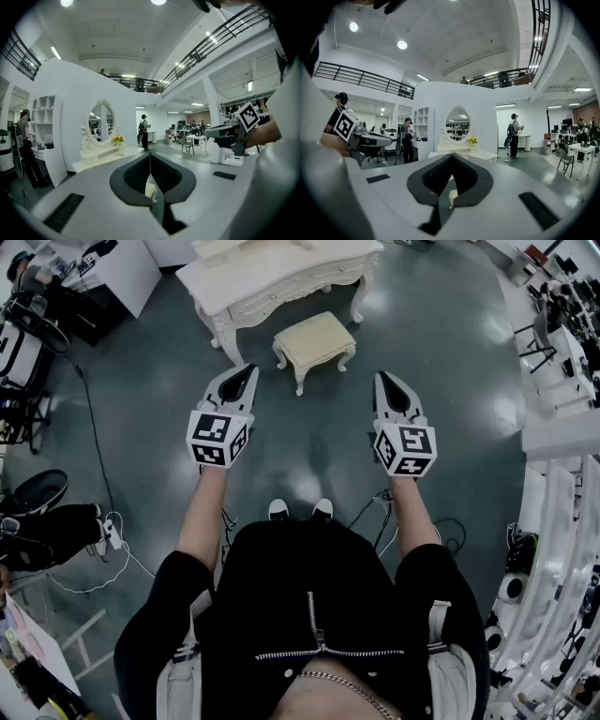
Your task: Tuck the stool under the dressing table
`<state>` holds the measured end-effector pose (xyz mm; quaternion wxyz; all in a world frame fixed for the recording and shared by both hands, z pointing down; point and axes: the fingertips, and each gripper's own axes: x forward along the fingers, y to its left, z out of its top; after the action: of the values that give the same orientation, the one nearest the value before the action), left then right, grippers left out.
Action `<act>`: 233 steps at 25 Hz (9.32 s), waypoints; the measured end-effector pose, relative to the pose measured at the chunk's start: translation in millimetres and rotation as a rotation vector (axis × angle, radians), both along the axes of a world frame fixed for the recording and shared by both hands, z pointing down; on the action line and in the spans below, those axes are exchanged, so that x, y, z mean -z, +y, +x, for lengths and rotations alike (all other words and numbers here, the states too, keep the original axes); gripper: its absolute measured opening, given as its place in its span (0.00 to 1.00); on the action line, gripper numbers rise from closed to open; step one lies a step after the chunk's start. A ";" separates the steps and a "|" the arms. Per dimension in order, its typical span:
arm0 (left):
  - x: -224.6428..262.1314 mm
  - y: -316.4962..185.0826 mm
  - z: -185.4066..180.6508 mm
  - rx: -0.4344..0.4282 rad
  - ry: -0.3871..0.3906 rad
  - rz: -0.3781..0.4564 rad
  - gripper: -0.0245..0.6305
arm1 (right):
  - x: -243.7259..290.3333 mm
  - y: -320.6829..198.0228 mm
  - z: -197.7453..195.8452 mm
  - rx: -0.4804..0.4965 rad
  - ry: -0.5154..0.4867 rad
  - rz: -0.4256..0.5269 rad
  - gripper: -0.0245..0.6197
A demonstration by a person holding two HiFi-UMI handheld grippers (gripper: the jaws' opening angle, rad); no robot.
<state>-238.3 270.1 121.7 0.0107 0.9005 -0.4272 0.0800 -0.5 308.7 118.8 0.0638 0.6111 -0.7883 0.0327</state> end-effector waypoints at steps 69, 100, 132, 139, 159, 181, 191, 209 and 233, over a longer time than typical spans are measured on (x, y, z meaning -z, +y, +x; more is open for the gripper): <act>-51.5 -211.8 85.9 0.013 -0.029 -0.062 0.07 | -78.2 -208.3 52.8 0.133 -0.046 -0.127 0.65; -90.2 -450.6 124.3 -0.203 -0.033 -0.132 0.07 | -125.8 -425.1 55.0 -0.037 -0.147 -0.200 0.68; -314.9 -489.9 198.2 -0.269 -0.123 -0.362 0.07 | -486.7 -437.9 89.8 -0.279 -0.629 -0.585 0.75; -366.3 -497.0 204.9 -0.241 -0.136 -0.408 0.07 | -578.6 -443.7 89.1 -0.326 -0.774 -0.688 0.78; -456.8 -483.5 209.6 -0.244 -0.121 -0.475 0.07 | -736.3 -464.7 81.8 -0.519 -1.121 -0.808 0.88; -492.3 -509.3 186.9 -0.183 -0.024 -0.472 0.07 | -761.7 -506.0 69.0 -0.465 -1.325 -0.805 0.88; -497.5 -521.7 171.9 -0.129 -0.013 -0.452 0.07 | -763.0 -539.0 64.7 -0.440 -1.329 -0.823 0.87; -526.3 -540.3 153.5 -0.071 -0.004 -0.419 0.07 | -753.6 -626.1 56.7 -0.288 -1.393 -0.739 0.80; -579.6 -565.6 156.2 -0.060 -0.005 -0.286 0.07 | -748.0 -742.0 29.8 -0.176 -1.505 -0.572 0.73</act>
<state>-82.1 -295.4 701.3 0.1354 0.9020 -0.3844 0.1427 29.3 -433.4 866.8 -0.3329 0.4454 -0.5300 0.6402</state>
